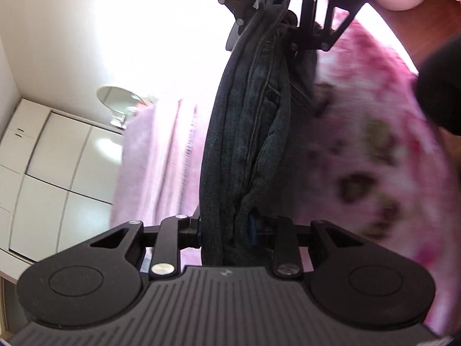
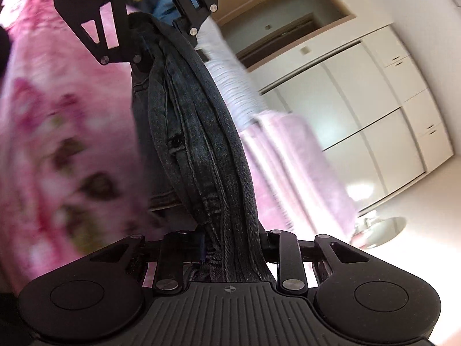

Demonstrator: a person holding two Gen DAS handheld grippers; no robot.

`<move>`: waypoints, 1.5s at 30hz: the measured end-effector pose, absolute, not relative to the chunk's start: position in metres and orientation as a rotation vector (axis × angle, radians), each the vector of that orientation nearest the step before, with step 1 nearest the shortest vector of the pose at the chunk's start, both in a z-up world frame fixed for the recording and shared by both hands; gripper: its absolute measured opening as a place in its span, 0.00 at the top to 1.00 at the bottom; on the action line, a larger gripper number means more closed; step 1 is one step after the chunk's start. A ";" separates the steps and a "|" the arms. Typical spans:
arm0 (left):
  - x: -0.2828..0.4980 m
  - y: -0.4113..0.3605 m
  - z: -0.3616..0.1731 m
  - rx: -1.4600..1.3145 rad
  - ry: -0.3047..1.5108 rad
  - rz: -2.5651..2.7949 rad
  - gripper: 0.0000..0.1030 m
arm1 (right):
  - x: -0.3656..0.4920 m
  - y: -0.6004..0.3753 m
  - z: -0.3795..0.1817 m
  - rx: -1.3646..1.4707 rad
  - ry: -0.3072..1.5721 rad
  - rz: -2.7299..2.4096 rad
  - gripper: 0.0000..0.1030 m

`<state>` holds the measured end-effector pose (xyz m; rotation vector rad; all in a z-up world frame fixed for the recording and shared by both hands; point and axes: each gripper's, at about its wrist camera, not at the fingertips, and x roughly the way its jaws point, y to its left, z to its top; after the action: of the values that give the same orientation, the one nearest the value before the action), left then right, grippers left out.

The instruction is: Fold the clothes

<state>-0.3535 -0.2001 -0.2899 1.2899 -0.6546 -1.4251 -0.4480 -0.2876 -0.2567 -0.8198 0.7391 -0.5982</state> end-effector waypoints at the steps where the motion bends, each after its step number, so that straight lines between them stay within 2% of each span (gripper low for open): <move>1: -0.349 -0.213 -0.285 1.283 -0.672 -1.428 0.75 | -0.446 -0.298 -0.250 -0.825 0.727 -0.606 0.73; 8: -0.318 -0.307 -0.265 1.256 -0.750 -1.519 0.75 | -0.424 -0.387 -0.228 -0.846 0.748 -0.635 0.74; 14: -0.326 -0.346 -0.210 1.282 -0.632 -1.644 0.76 | -0.420 -0.433 -0.174 -0.724 0.856 -0.640 0.74; 20: -0.357 -0.358 -0.122 1.318 -0.568 -1.846 0.76 | -0.446 -0.426 -0.082 -0.525 0.998 -0.642 0.74; 23: -0.393 -0.380 -0.093 1.308 -0.617 -1.939 0.76 | -0.468 -0.416 -0.046 -0.440 1.054 -0.689 0.74; 27: -0.463 -0.429 -0.081 1.282 -0.723 -2.007 0.76 | -0.526 -0.427 -0.021 -0.402 1.103 -0.792 0.74; 32: -0.566 -0.523 -0.088 1.264 -0.785 -2.010 0.76 | -0.617 -0.489 -0.024 -0.407 1.119 -0.883 0.74; 40: -0.707 -0.700 -0.115 1.244 -0.833 -1.883 0.76 | -0.765 -0.663 -0.043 -0.529 1.104 -0.893 0.74; 43: -0.724 -0.728 -0.165 1.239 -0.878 -1.834 0.76 | -0.795 -0.704 -0.066 -0.578 1.071 -0.945 0.74; 45: -0.734 -0.736 -0.215 1.269 -0.892 -1.818 0.76 | -0.802 -0.713 -0.108 -0.554 1.077 -0.932 0.74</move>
<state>-0.7336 -0.7357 -0.2150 1.2690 -0.8916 -1.8176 -0.8019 -0.7128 -0.1079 -0.5543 1.0772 -0.9324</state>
